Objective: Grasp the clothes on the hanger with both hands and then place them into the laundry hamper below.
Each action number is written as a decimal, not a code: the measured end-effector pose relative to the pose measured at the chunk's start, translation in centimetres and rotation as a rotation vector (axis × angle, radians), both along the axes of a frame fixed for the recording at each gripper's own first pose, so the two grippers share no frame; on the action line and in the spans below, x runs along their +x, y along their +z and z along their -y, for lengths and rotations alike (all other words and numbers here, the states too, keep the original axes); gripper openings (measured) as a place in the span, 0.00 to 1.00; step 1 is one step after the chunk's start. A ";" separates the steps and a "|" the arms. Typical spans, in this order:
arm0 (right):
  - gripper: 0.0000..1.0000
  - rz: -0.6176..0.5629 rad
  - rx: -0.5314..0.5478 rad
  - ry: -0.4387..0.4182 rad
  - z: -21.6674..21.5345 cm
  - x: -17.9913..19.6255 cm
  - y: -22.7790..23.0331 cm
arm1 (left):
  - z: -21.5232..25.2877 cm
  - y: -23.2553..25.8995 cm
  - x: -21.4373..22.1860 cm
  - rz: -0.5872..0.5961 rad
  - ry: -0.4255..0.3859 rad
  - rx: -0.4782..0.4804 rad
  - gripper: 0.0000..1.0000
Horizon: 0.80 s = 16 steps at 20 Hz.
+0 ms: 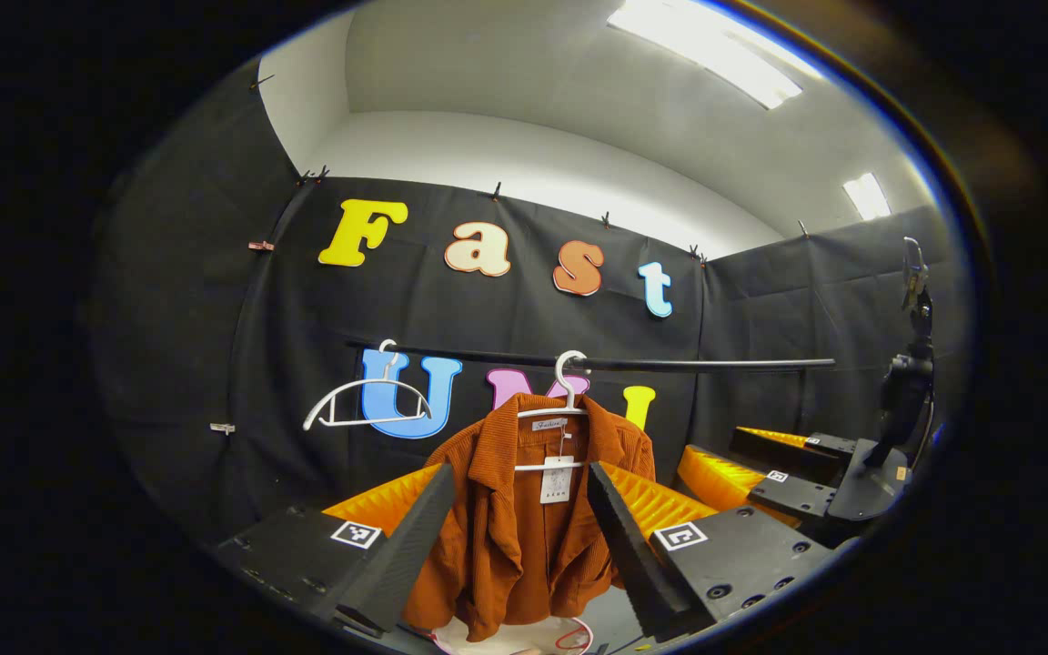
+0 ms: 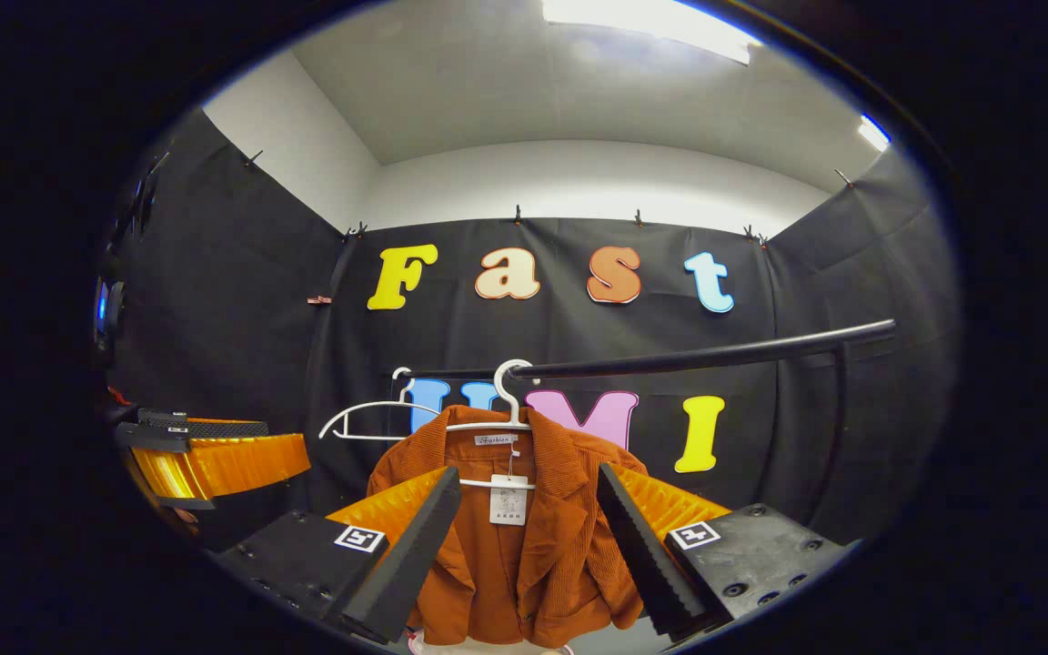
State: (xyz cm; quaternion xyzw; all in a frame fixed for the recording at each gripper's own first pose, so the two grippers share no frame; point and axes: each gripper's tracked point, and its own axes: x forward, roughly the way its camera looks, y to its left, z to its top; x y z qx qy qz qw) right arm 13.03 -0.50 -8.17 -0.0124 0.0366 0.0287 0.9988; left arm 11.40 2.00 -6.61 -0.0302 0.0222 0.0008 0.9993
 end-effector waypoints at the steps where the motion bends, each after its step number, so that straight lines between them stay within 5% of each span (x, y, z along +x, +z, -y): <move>1: 0.97 -0.017 0.012 0.014 0.2 1.0 -1.1 | 0.1 -0.7 1.0 -0.005 0.011 -0.005 0.93; 16: 0.98 -0.269 0.057 0.069 2.9 9.6 -16.5 | -0.8 -13.2 12.1 -0.175 0.121 -0.055 0.93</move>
